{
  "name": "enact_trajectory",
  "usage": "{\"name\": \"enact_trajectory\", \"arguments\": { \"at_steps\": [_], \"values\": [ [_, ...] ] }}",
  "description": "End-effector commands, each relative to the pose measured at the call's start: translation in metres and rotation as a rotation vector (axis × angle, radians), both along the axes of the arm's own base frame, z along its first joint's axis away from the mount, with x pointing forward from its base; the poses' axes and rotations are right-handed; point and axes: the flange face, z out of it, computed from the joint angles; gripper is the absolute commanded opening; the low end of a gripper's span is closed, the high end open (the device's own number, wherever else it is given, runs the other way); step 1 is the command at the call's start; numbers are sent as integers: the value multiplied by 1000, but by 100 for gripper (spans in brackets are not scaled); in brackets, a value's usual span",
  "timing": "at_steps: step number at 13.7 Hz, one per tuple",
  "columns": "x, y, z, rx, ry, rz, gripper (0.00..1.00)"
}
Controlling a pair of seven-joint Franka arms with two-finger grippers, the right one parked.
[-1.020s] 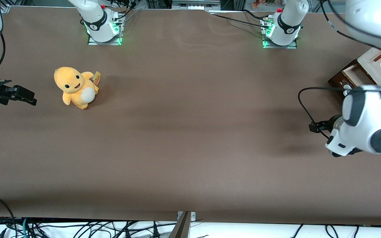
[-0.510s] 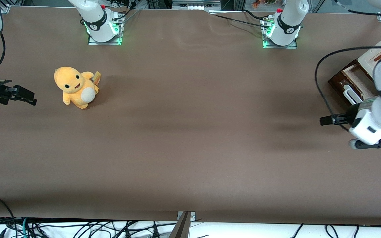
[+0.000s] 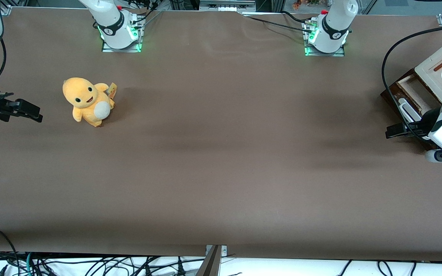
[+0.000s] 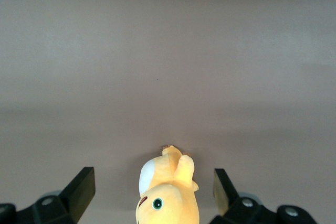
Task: Open lower drawer with left arm only
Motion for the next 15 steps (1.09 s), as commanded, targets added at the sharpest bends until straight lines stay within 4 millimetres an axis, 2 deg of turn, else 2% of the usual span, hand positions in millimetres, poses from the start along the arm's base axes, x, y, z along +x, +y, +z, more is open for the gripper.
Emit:
{"name": "enact_trajectory", "arguments": {
  "at_steps": [1,5,7,8,12,15],
  "values": [
    [-14,0,9,-38,-2,-36,100],
    [-20,4,2,-35,4,-54,100],
    [-39,20,8,-55,-14,-72,100],
    [-40,11,8,-54,-18,-95,100],
    [-62,18,22,-60,-101,-163,100],
    [-67,6,39,-55,-125,-151,100]
  ]
}}
